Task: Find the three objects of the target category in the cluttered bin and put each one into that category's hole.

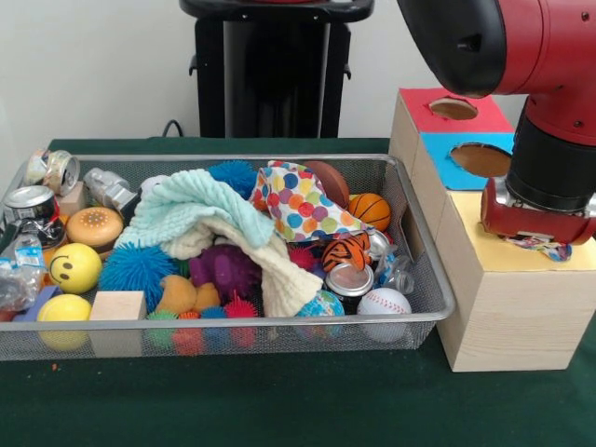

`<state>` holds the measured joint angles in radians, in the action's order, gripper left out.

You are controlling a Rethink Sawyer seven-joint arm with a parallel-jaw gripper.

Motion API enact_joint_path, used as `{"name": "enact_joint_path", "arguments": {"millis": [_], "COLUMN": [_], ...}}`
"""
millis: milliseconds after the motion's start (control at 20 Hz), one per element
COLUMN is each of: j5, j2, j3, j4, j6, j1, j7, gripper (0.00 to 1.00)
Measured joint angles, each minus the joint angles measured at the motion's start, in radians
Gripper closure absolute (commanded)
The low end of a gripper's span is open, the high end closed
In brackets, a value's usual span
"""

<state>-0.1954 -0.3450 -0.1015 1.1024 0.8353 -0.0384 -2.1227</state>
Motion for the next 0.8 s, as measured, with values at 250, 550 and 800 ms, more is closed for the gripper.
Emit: {"name": "enact_joint_path", "arguments": {"millis": [250, 550, 800], "j5": [-0.003, -0.005, -0.005], "j2": [-0.001, -0.003, -0.022], "j3": [0.0, 0.0, 0.0], "j4": [0.0, -0.001, -0.001], "j6": [0.006, 0.013, 0.058], "j1": [0.0, -0.001, -0.001], "j7": [0.0, 0.0, 0.0], "gripper": [1.0, 1.0, 1.0]}}
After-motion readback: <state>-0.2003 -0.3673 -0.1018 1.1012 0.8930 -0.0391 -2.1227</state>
